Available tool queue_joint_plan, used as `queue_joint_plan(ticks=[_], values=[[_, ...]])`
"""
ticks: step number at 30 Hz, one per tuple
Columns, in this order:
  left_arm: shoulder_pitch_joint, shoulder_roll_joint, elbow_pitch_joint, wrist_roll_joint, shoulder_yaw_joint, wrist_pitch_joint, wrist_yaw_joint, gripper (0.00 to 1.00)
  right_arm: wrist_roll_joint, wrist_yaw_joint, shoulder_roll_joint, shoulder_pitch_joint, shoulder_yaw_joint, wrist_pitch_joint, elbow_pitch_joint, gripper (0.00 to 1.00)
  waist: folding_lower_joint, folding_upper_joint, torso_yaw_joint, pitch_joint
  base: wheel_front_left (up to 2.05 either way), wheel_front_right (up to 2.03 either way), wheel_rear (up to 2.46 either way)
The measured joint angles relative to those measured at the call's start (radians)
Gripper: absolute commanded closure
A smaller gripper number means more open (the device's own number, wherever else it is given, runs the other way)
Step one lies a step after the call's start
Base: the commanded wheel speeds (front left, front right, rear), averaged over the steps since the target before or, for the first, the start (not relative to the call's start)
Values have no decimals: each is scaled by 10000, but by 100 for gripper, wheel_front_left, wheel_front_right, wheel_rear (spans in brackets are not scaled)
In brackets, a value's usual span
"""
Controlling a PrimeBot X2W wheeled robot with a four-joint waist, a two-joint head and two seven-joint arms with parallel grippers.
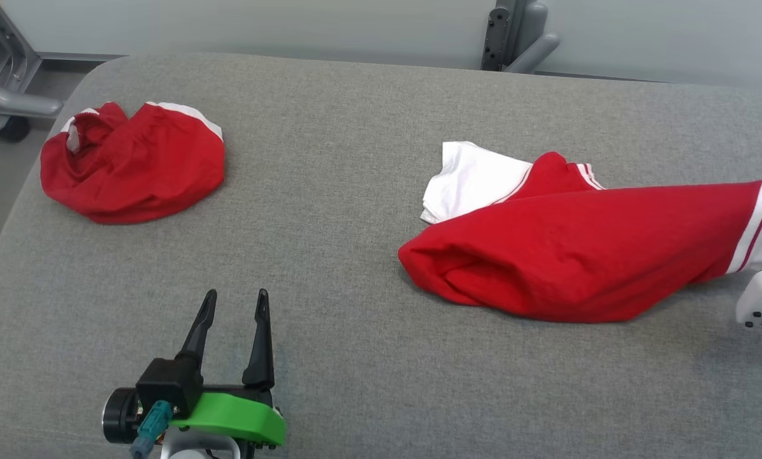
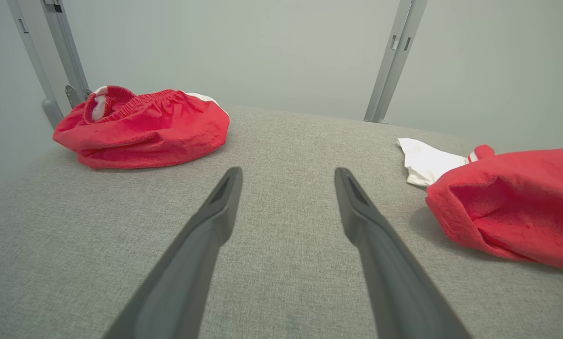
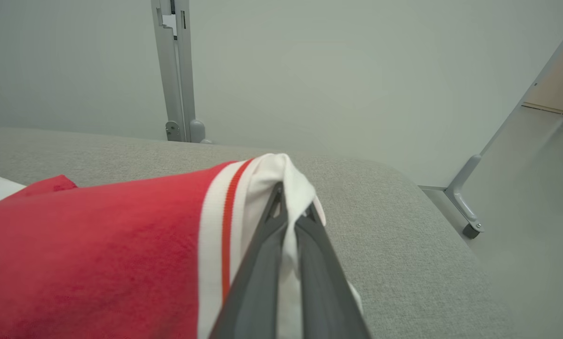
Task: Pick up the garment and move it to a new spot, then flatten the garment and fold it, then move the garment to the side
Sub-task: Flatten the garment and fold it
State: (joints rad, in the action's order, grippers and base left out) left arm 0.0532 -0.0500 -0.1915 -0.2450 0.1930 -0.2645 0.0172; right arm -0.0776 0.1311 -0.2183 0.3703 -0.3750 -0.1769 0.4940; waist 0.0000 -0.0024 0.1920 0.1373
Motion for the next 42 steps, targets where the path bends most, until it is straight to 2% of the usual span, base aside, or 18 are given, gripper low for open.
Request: queue_joint_plan(ticks=[9, 13, 14, 15, 16, 17, 18, 24, 30, 37, 42], values=[[5, 0, -75, 86, 104, 0, 15, 0, -522, 2, -316, 3, -667, -10, 1152, 98, 0, 0, -48, 4, 0, 0, 0], [5, 0, -92, 92, 94, 0, 15, 0, -658, 6, -397, 50, -708, -136, 1415, 100, 0, 0, -152, -55, 0, 0, 0], [5, 0, -94, 104, 92, 0, 17, 0, -662, 6, -451, 76, -700, -190, 1492, 93, 0, 0, -194, -67, 0, 0, 0], [4, 0, -94, 104, 84, 0, 17, 0, -669, 6, -491, 96, -648, -234, 1536, 73, 0, 0, -236, -78, 0, 0, 0], [4, 0, -96, 104, 84, 0, 19, 0, -673, 6, -491, 105, -562, -272, 1557, 60, 0, 0, -280, -91, 0, 0, 0], [4, 0, -98, 109, 79, 0, 21, 0, -667, 6, -470, 104, -391, -268, 1607, 20, 0, 0, -324, -108, 0, 0, 0], [4, 0, -98, 115, 86, 0, 35, 0, -612, 6, -431, 95, -215, -257, 1649, 0, 0, 0, -366, -128, 0, 0, 0], [-13, 0, -65, 113, 33, 0, 27, 0, -6, 6, -497, -263, 405, -376, 1379, 0, 0, 0, -633, -263, 0, 0, 0], [-74, 2, 15, 115, -67, 0, 8, 0, 316, 6, -477, -765, 972, -491, -19, 0, 0, 0, -955, -429, 0, 0, 0], [-123, 4, 94, 132, -56, 0, 67, 0, 1241, 6, -247, -892, 3503, -44, -1313, 0, 0, 0, -1035, -486, 0, 0, 0], [-48, 4, 109, 104, 59, 0, 75, 0, 1898, 6, -330, -430, 5749, 403, -1442, 0, 0, 0, -677, -381, 0, 0, 0]])
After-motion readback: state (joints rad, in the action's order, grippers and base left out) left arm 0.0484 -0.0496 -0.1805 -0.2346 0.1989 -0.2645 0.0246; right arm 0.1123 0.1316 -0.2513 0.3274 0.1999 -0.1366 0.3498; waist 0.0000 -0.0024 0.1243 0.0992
